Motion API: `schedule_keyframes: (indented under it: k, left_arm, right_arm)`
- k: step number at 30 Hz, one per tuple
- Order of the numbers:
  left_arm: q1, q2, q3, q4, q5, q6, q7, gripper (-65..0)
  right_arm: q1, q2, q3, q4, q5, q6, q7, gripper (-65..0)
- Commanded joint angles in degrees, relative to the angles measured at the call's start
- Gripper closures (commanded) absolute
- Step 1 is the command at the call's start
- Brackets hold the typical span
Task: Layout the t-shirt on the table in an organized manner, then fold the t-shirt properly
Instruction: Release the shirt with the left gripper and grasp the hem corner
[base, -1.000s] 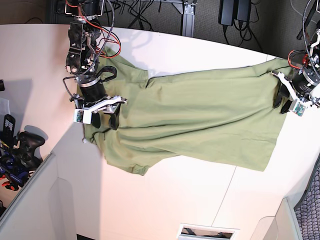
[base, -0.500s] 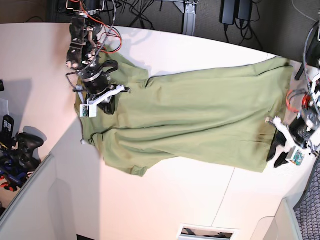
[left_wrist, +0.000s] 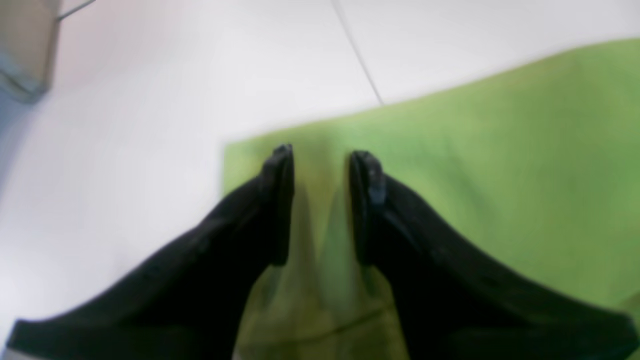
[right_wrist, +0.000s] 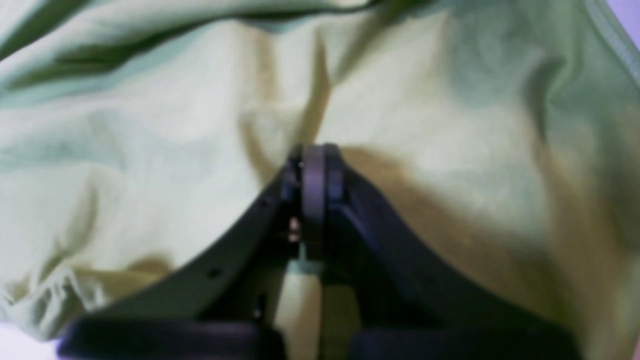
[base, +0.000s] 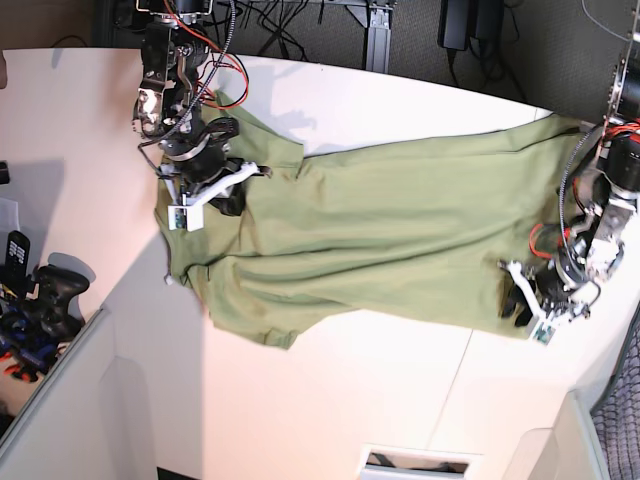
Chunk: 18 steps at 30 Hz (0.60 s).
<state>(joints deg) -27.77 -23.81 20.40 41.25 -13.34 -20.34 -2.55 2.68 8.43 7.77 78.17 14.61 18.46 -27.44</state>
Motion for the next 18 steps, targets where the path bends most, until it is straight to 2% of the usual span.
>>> schedule_keyframes:
  k: [1,12,14,18]
  left_arm:
    - [-1.27,-0.79,-0.07,0.61,0.37,0.22,-1.29,-22.8]
    - [5.42,-3.08,-0.24,2.82,1.60,0.26,-1.11,-22.8]
    - [6.32,-3.67,-0.81,4.90,1.60,1.44,-1.09,-22.8]
    - [6.97,-4.57,-1.73,9.40,1.57,2.80,-0.22,-22.8]
  right_arm:
    - [-0.72,0.28,0.07,0.76,-0.59,-0.02,-2.56,0.0]
    - [-12.48,0.48,0.09,14.27,-0.48,-0.02,-2.36,0.0]
    - [-13.62,0.48,0.09,16.79,-0.46,-0.02,-2.01,0.0]
    - [-12.83,0.44,0.15,20.46,-0.48,-0.07,1.99,0.0]
